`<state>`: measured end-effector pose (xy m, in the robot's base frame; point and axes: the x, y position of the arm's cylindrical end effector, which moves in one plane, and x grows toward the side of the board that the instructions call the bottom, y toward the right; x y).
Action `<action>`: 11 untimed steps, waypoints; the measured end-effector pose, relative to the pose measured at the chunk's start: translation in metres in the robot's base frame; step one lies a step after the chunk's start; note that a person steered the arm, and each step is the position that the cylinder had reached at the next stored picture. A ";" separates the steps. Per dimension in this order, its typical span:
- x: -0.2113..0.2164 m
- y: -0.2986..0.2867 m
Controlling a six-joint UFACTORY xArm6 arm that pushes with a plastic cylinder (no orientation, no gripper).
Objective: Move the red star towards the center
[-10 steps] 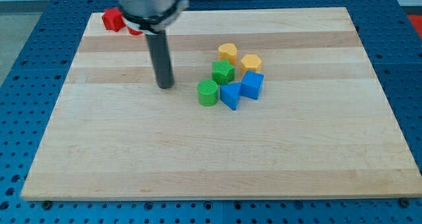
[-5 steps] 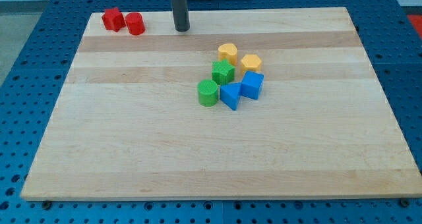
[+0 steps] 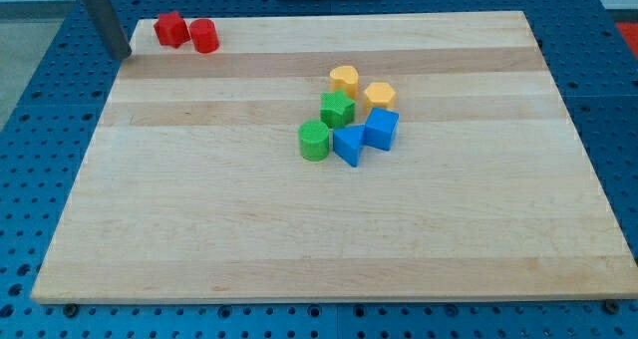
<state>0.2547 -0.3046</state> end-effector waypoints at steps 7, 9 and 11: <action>-0.035 0.070; 0.000 0.079; 0.048 0.085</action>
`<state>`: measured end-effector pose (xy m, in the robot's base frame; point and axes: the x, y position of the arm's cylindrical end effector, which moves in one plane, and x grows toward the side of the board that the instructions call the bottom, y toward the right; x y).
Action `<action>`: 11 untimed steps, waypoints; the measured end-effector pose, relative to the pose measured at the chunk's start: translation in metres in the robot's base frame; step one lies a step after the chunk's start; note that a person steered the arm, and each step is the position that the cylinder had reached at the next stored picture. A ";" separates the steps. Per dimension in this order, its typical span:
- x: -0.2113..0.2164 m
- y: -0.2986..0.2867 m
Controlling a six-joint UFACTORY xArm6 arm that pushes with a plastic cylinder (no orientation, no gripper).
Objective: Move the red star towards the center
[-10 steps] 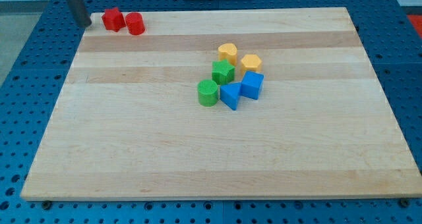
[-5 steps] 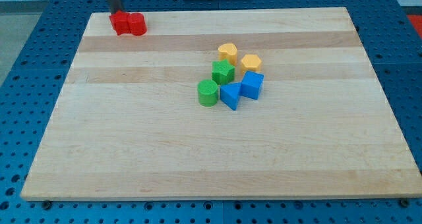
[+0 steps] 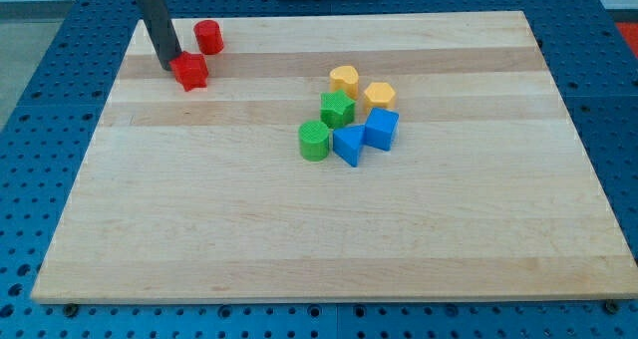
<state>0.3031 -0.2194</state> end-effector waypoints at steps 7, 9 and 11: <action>0.066 0.110; 0.066 0.110; 0.073 0.112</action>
